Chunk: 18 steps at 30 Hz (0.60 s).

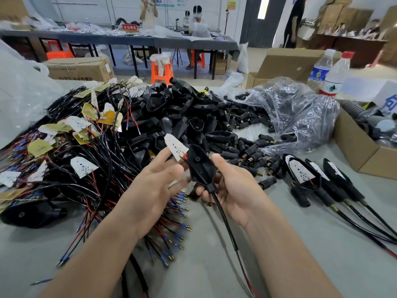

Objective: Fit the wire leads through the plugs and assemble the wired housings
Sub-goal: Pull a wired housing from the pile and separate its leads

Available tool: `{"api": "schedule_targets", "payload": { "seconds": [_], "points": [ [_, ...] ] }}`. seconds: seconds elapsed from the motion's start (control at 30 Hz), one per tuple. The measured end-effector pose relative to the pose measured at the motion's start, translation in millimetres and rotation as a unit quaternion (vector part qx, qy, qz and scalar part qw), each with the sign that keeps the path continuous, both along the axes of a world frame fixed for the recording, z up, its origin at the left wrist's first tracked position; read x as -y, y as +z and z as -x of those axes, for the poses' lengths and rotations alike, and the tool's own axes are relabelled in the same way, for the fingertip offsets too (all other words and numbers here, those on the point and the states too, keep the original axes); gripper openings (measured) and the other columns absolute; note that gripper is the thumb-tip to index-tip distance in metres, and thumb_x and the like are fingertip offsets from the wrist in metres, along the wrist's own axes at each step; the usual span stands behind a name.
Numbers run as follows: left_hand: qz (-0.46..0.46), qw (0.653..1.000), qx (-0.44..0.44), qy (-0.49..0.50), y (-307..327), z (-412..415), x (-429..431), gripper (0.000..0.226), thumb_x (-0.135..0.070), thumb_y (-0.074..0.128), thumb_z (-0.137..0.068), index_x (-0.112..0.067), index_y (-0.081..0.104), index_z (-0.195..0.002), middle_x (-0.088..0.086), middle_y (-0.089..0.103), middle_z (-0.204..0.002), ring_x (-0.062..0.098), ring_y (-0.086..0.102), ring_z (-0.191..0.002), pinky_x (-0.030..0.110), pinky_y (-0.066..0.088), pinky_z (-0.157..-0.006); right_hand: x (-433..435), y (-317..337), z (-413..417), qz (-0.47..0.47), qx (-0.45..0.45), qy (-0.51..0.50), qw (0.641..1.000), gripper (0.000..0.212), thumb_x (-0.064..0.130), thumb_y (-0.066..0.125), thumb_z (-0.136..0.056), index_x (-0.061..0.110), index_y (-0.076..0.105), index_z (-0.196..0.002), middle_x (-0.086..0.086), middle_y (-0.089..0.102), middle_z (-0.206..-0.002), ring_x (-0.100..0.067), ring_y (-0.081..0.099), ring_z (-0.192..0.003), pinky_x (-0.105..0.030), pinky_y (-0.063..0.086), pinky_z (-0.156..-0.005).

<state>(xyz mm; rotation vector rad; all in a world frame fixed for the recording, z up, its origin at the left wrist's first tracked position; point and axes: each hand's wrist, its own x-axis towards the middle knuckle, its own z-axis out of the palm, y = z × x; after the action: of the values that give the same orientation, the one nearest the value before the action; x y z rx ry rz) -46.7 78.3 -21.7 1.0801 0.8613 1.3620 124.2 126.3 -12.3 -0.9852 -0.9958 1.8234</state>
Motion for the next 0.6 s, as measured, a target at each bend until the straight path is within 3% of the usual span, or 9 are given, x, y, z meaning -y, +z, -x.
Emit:
{"api": "schedule_targets", "payload": {
  "seconds": [0.1,0.2,0.27,0.33,0.43,0.57,0.6],
  "points": [
    [0.038,0.992,0.079,0.095,4.2,2.8,-3.1,0.036,-0.013,0.052,-0.102,-0.020,0.064,-0.136,0.004,0.070,-0.133,0.018,0.067,-0.123,0.035,0.055,-0.101,-1.2,-1.3,-1.4,0.000,0.038,0.005,0.999,0.034,0.034,0.057,-0.104,0.002,0.069,-0.098,-0.017,0.073,-0.078,-0.026,0.064,-0.051,-0.026,0.049,-0.042],
    [0.051,0.978,0.078,0.187,4.4,4.8,-2.9,0.021,-0.014,0.061,-0.095,-0.015,0.081,-0.091,0.007,0.078,-0.115,0.012,0.076,-0.096,0.023,0.060,-0.084,-1.0,-2.2,-0.3,0.013,0.039,0.020,0.999,0.033,0.033,0.057,-0.104,0.002,0.067,-0.101,-0.018,0.073,-0.079,-0.027,0.064,-0.052,-0.026,0.049,-0.042],
    [0.049,0.978,0.044,0.200,4.1,4.7,-1.6,0.015,-0.019,0.071,-0.082,-0.017,0.081,-0.072,0.009,0.079,-0.105,0.013,0.076,-0.089,0.021,0.059,-0.080,-0.5,-3.4,0.8,0.013,0.038,0.032,0.999,0.034,0.032,0.055,-0.105,0.000,0.066,-0.103,-0.020,0.073,-0.081,-0.028,0.065,-0.053,-0.026,0.050,-0.044],
    [0.044,0.978,0.002,0.203,2.2,3.8,-0.1,0.010,-0.020,0.076,-0.078,-0.016,0.079,-0.069,0.010,0.079,-0.092,0.017,0.076,-0.083,0.022,0.060,-0.078,-0.1,-5.1,2.1,0.010,0.036,0.040,0.998,0.037,0.032,0.054,-0.106,-0.002,0.067,-0.102,-0.023,0.073,-0.084,-0.029,0.065,-0.056,-0.027,0.053,-0.047],
    [0.046,0.972,-0.043,0.228,-0.3,2.7,-0.5,0.020,-0.011,0.077,-0.086,-0.017,0.077,-0.066,0.005,0.074,-0.071,0.016,0.071,-0.061,0.022,0.057,-0.058,0.7,-7.8,3.9,-0.001,0.029,0.050,0.998,0.040,0.031,0.049,-0.108,-0.004,0.067,-0.101,-0.027,0.073,-0.090,-0.029,0.065,-0.057,-0.029,0.056,-0.051],
    [0.047,0.969,-0.057,0.235,2.1,2.5,1.6,0.003,-0.020,0.083,-0.079,-0.018,0.081,-0.078,0.011,0.077,-0.075,0.022,0.071,-0.059,0.030,0.057,-0.056,4.6,-7.7,4.5,-0.006,0.011,0.097,0.995,0.047,0.037,0.041,-0.110,-0.003,0.064,-0.103,-0.030,0.073,-0.100,-0.031,0.065,-0.057,-0.031,0.055,-0.051],
    [0.046,0.969,-0.054,0.236,1.2,2.1,2.3,0.012,-0.024,0.084,-0.075,-0.018,0.082,-0.084,0.015,0.077,-0.079,0.025,0.071,-0.060,0.033,0.058,-0.058,5.7,-6.6,3.5,-0.006,0.004,0.117,0.993,0.047,0.040,0.039,-0.110,-0.001,0.062,-0.102,-0.030,0.073,-0.101,-0.030,0.064,-0.054,-0.029,0.052,-0.048]
  ]
}}
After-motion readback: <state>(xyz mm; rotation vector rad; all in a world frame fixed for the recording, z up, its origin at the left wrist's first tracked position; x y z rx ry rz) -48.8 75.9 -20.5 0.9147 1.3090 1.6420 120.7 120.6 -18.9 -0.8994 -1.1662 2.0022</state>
